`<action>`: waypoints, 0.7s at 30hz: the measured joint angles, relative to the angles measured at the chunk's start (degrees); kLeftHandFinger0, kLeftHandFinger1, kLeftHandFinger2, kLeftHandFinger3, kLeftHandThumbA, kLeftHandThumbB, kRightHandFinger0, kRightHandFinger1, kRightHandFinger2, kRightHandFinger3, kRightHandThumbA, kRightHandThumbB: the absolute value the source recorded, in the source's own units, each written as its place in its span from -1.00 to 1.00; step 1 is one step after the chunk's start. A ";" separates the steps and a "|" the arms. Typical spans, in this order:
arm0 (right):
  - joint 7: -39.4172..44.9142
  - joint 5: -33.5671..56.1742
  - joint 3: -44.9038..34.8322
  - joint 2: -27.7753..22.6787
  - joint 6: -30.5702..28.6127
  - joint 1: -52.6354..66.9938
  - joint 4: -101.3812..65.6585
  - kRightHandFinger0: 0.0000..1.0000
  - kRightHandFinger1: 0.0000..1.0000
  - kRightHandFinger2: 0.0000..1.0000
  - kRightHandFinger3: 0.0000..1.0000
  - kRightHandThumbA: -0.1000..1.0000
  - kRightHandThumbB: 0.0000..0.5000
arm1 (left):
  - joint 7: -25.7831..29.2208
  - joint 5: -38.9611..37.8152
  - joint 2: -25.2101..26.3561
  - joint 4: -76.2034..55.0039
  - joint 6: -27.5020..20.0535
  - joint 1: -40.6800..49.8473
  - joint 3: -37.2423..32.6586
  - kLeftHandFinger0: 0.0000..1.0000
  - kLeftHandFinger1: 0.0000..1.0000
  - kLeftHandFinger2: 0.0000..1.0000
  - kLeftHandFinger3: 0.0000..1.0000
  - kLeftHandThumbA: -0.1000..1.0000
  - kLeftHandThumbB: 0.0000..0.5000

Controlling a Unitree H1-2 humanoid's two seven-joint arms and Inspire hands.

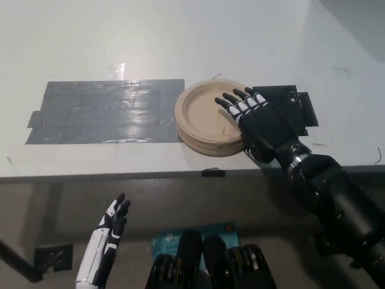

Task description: A stack of plates is kept in the middle of the desk close to the robot and the robot grabs the stack with its right hand, picks it up and hands it to a person.

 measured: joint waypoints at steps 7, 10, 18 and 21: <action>-2.13 -0.44 0.87 0.40 -0.39 -1.06 2.57 1.00 1.00 1.00 1.00 1.00 0.68 | -0.18 -0.01 0.00 0.00 -0.01 -0.32 0.00 1.00 1.00 1.00 1.00 1.00 -1.00; -2.92 -0.45 1.27 0.50 -0.59 -1.65 3.97 1.00 1.00 1.00 1.00 0.61 0.58 | -0.23 -0.01 -0.01 0.00 -0.01 -0.69 0.00 1.00 1.00 1.00 1.00 1.00 -1.00; -11.18 -1.78 4.35 0.85 -2.48 -4.77 15.47 -1.00 -0.68 0.14 -0.32 -1.00 -0.01 | -0.34 0.00 0.00 0.01 0.01 -0.90 -0.10 1.00 1.00 1.00 1.00 1.00 -1.00; -15.30 -2.72 5.68 1.06 -3.08 -6.98 18.64 -1.00 -0.60 0.31 -0.39 -1.00 -0.04 | -0.60 0.01 -0.02 0.00 0.01 -1.08 -0.20 1.00 1.00 1.00 1.00 1.00 -1.00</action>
